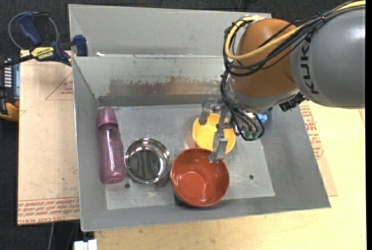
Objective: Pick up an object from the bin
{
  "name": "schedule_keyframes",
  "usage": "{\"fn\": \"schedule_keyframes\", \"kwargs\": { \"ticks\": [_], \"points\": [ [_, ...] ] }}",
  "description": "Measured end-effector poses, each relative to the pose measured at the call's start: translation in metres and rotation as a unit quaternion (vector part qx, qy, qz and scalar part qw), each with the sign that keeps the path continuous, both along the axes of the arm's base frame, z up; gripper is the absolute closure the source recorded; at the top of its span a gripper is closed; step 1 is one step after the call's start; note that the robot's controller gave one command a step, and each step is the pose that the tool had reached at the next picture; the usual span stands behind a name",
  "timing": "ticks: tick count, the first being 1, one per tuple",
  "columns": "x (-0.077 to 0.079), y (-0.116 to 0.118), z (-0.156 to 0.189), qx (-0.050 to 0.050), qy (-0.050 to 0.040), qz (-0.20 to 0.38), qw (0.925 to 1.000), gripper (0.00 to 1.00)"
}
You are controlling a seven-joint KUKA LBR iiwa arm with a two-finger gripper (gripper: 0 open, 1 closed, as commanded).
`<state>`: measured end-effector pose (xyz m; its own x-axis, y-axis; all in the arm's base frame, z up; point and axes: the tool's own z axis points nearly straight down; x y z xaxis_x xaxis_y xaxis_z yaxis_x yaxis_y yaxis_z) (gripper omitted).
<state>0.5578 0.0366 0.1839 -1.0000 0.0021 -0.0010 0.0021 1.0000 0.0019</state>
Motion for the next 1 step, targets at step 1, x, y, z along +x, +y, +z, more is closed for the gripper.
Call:
{"fn": "schedule_keyframes", "kwargs": {
  "ticks": [1],
  "points": [
    [0.0000,0.0000,0.0000,0.000,0.0000,0.000,1.0000,0.00]
  ]
}}
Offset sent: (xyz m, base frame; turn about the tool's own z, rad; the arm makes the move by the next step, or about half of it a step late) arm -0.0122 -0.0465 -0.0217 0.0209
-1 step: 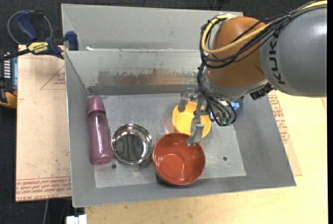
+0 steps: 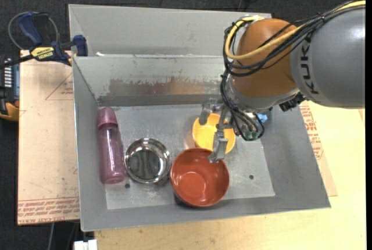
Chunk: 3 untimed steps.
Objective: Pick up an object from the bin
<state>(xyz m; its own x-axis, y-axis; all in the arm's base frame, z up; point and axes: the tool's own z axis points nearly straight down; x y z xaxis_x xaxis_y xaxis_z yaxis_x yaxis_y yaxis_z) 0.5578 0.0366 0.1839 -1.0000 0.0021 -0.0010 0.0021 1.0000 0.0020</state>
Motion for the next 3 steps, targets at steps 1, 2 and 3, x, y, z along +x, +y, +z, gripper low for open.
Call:
{"fn": "schedule_keyframes", "kwargs": {
  "ticks": [1,2,3],
  "points": [
    [-0.012,-0.048,-0.023,0.000,0.0001,-0.012,0.9999,0.00],
    [-0.009,-0.054,-0.045,0.001,-0.0026,-0.010,0.9999,0.00],
    [-0.033,-0.047,-0.095,0.002,-0.0008,0.014,0.9999,0.00]
  ]
}}
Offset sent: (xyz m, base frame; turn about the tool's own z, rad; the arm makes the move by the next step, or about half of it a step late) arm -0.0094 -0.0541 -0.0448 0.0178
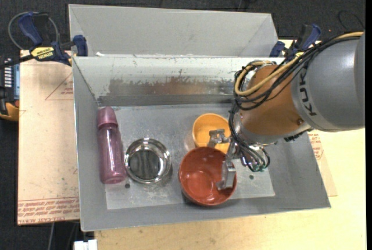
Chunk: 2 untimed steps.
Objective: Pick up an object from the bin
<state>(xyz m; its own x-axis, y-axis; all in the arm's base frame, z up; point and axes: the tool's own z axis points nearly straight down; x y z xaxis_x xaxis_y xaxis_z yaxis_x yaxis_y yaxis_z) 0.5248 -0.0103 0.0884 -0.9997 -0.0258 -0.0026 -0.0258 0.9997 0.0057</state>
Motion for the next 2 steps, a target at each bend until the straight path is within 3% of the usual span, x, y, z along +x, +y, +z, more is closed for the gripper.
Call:
{"fn": "schedule_keyframes", "kwargs": {
  "ticks": [1,2],
  "points": [
    [0.099,-0.019,0.000,0.000,-0.0084,-0.005,1.0000,0.00],
    [0.058,-0.012,-0.006,0.000,-0.0052,-0.008,1.0000,1.00]
  ]
}}
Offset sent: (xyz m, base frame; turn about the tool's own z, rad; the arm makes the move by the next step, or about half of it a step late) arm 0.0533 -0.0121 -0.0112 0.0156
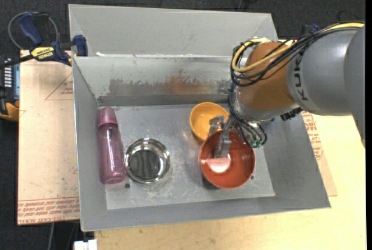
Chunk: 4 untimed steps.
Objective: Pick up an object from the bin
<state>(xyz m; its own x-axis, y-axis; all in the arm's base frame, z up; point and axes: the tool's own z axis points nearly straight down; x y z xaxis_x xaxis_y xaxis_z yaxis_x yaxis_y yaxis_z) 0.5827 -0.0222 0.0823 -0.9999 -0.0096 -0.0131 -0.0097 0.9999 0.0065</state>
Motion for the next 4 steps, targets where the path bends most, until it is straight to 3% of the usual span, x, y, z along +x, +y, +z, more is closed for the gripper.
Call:
{"fn": "schedule_keyframes", "kwargs": {
  "ticks": [2,3,4],
  "points": [
    [0.009,-0.001,-0.004,0.001,-0.0016,-0.007,1.0000,1.00],
    [0.003,0.000,0.010,0.000,-0.0058,0.000,1.0000,1.00],
    [-0.001,-0.003,0.032,0.001,0.0026,0.000,1.0000,1.00]
  ]
}}
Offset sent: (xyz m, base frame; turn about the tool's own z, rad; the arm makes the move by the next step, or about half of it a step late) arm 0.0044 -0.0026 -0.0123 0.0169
